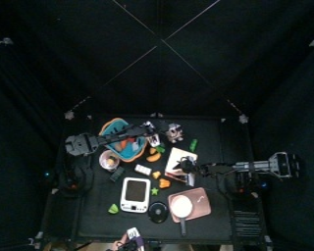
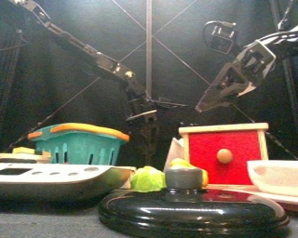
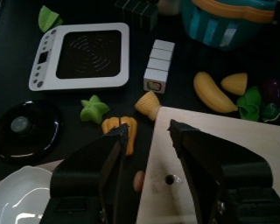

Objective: Grab eggplant

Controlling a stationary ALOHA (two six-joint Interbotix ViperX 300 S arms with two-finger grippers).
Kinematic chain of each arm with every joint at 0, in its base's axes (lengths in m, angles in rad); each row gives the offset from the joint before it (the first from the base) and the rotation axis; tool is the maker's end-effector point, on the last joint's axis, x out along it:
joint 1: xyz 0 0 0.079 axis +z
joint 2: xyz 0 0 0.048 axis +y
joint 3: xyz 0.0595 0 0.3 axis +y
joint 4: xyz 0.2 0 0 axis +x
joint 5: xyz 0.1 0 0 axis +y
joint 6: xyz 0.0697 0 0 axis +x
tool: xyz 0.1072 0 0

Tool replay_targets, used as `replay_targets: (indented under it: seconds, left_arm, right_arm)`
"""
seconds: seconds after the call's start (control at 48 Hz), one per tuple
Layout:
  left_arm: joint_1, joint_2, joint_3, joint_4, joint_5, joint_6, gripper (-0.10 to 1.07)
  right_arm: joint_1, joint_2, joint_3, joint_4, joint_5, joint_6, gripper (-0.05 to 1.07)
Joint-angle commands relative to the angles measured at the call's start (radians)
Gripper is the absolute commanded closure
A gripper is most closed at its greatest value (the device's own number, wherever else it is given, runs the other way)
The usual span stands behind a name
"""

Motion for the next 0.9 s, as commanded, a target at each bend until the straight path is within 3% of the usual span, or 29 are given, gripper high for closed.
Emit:
replay_targets:
  seconds: [0.0, 0.167, 0.521, 0.875]
  left_arm:
    - [0.014, 0.02, -0.1, -0.044, 0.043, 0.025, 0.0]
    - [0.018, 0.057, -0.137, -0.078, 0.084, 0.06, 0.0]
    - [0.028, 0.081, -0.097, -0.077, 0.043, 0.071, 0.0]
    - [0.035, 0.038, 0.054, -0.08, -0.164, 0.067, 0.0]
  right_arm:
    - [-0.002, -0.009, -0.025, 0.0, -0.003, -0.002, 0.22]
    - [-0.002, -0.008, -0.021, 0.0, -0.005, -0.002, 0.22]
    - [0.0, -0.008, -0.025, 0.0, -0.003, -0.002, 0.22]
    - [-0.002, -0.005, -0.025, 0.0, -0.005, -0.002, 0.22]
